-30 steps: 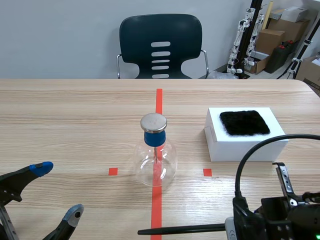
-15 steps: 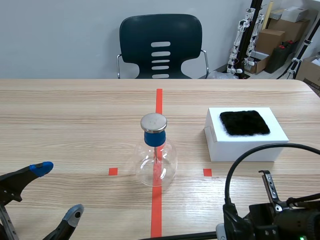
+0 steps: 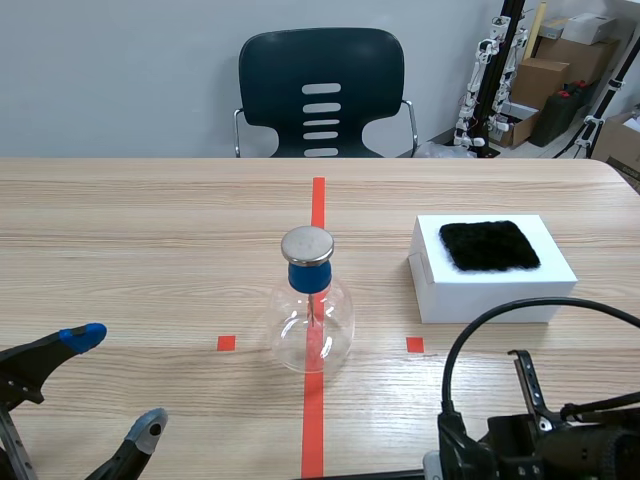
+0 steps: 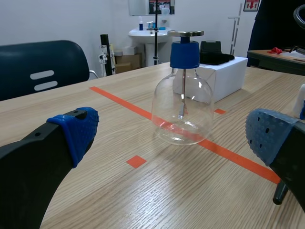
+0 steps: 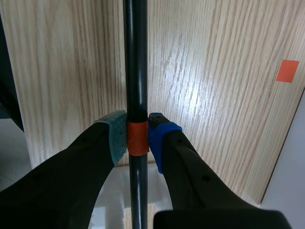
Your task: Do the electroscope experiment. put the rod down on the box
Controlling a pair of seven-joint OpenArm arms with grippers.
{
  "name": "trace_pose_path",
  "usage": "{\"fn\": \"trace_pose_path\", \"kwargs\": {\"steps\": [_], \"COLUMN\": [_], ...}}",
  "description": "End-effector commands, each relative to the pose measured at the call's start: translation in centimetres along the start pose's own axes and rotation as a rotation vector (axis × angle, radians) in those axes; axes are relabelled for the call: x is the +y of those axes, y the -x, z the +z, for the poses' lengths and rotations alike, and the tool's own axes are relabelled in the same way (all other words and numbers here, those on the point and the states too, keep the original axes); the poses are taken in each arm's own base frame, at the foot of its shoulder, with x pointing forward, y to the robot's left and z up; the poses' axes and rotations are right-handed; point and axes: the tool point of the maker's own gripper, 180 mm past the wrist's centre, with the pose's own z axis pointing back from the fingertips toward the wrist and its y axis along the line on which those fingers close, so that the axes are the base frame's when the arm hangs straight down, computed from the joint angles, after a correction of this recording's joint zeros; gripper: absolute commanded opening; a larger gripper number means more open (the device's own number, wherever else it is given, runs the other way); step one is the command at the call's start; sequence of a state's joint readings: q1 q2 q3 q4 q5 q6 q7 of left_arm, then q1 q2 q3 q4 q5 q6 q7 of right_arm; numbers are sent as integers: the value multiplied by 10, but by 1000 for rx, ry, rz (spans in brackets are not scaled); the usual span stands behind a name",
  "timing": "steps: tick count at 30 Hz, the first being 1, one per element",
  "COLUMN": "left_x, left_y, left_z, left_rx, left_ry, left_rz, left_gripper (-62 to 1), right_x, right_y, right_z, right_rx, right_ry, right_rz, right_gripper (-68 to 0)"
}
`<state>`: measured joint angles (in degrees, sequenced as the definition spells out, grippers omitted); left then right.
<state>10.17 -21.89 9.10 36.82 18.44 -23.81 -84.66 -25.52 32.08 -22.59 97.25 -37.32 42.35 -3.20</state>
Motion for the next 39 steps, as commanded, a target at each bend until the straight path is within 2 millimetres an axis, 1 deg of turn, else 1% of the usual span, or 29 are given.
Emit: {"fn": "trace_pose_path", "kwargs": {"steps": [1,11,19,28,30,33,37,39], "left_x": [0,0,0,0,0,0,0,0], "left_y": [-4,-4,-4,-4,-4,-4,-4,-4], "left_z": [-1,-1,-1,-1,-1,-1,-1,-1], "left_rx": [-26,-26,-26,-26,-26,-26,-26,-26], "left_ry": [-6,-7,-7,-7,-7,-7,-7,-7], "left_rz": [0,0,0,0,0,0,0,0], "left_gripper": [14,14,14,14,14,14,14,14], "right_x": [-9,-9,-9,-9,-9,-9,-9,-9], "right_y": [3,4,10,12,13,13,13,12], "right_z": [2,-2,-2,-2,-2,-2,-2,-2], "right_rx": [0,-2,36,47,50,49,48,45], "right_ry": [13,12,12,12,12,12,12,12], "right_rz": [10,-6,-6,-6,-6,-6,-7,-11], "right_gripper": [-664,-664,-664,-664,-633,-557,-472,-410]}}
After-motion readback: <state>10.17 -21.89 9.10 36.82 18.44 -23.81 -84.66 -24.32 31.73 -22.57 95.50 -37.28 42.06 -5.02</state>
